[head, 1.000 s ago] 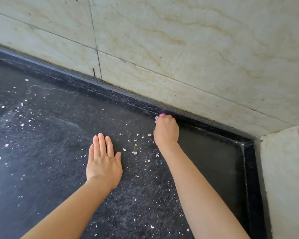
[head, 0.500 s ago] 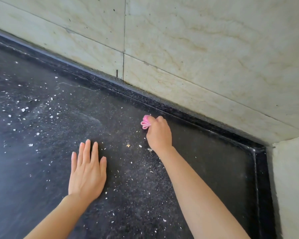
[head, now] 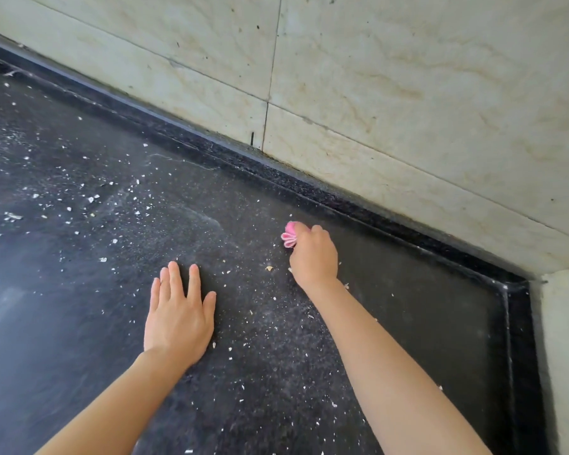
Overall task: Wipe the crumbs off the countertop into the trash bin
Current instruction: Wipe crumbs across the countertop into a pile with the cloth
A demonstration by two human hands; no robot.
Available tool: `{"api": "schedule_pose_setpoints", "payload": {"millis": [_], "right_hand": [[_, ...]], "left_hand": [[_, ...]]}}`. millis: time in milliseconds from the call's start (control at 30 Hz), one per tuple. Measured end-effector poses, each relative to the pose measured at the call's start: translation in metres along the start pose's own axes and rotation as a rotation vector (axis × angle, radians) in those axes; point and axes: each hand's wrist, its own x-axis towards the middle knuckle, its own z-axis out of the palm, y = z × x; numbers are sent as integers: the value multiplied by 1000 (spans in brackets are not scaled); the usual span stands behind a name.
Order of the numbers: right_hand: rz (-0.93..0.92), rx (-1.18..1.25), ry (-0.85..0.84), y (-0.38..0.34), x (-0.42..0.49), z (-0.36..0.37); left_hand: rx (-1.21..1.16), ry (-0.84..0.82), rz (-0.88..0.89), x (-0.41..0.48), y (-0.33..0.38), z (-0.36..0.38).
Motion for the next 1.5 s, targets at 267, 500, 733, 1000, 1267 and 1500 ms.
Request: {"api": "schedule_pose_setpoints", "payload": {"millis": [267,500,733,1000,1267,1500], "right_hand": [[9,254,-30,44,-41,-48],[798,-4,49,170,-66,-75],[404,135,41,21,-74,-1],[198,437,-118,11,-98,-26],[832,5,57,163,-128,-68],[505,231,20,0,-140,8]], "left_hand": [[76,-122,56,4,-10,-10],[90,-107,96,8,-17,-9],[133,-147,119,11,-17,-12],[56,-151,126,6,-23,-10],[62,-104,125,6,-22,-1],[104,-145,129,5,-19,-9]]}}
